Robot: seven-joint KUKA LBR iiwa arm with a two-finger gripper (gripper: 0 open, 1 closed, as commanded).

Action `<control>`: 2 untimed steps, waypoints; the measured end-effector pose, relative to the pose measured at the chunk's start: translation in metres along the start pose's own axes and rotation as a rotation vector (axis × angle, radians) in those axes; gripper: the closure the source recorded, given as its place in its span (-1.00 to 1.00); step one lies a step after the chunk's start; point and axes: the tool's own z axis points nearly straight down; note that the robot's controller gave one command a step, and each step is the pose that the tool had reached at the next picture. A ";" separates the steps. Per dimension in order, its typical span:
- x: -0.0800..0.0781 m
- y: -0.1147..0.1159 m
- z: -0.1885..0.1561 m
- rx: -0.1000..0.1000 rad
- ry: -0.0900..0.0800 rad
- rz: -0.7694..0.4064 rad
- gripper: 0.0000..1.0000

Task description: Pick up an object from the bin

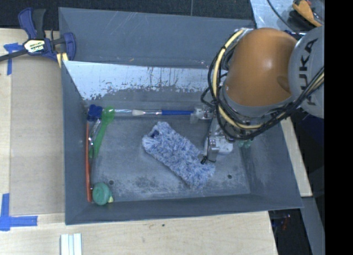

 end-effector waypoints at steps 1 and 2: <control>-0.002 0.000 -0.005 0.000 -0.009 0.002 -1.00; -0.032 -0.037 0.145 -0.001 -0.004 0.194 -1.00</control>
Offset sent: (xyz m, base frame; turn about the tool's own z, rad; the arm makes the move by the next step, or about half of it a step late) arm 0.0312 -0.0362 -0.1426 0.1936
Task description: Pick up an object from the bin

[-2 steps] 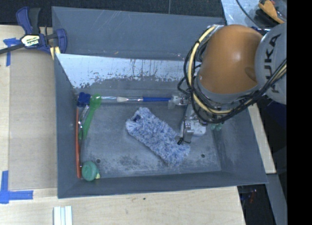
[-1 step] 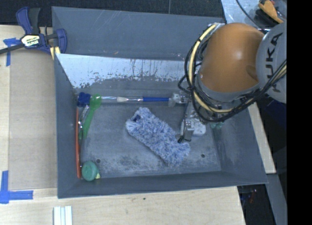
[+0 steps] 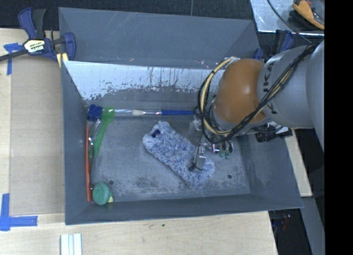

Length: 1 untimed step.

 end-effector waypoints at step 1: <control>0.018 -0.008 -0.004 -0.004 -0.021 -0.059 -1.00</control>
Offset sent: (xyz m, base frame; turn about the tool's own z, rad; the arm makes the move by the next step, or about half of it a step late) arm -0.0037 -0.0006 0.0029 -0.0135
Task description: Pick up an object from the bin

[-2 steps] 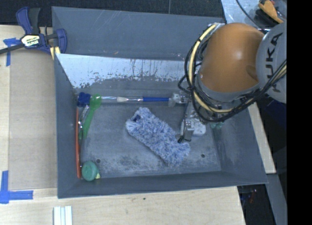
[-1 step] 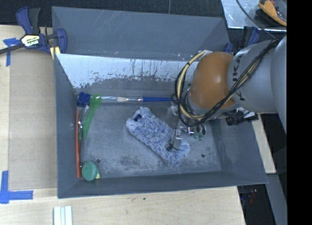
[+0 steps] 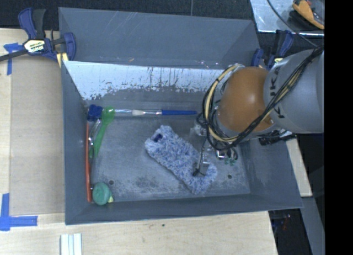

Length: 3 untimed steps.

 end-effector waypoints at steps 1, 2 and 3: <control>-0.016 0.005 0.000 0.002 0.009 0.044 -1.00; -0.004 0.000 -0.001 0.000 -0.003 0.008 -1.00; -0.017 0.004 -0.003 0.000 -0.003 0.039 1.00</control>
Offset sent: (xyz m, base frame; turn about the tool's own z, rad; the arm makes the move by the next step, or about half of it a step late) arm 0.0022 0.0002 -0.0002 0.0067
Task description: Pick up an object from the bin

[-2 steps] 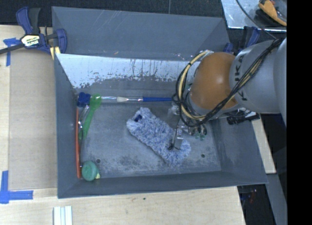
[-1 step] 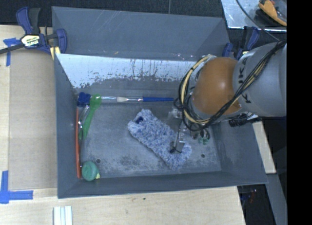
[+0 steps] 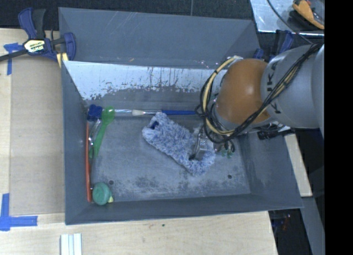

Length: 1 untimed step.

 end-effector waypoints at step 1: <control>0.000 0.000 0.000 0.000 0.000 0.000 1.00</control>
Offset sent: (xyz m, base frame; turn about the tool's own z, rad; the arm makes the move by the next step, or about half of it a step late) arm 0.0001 0.0000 0.0072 0.0000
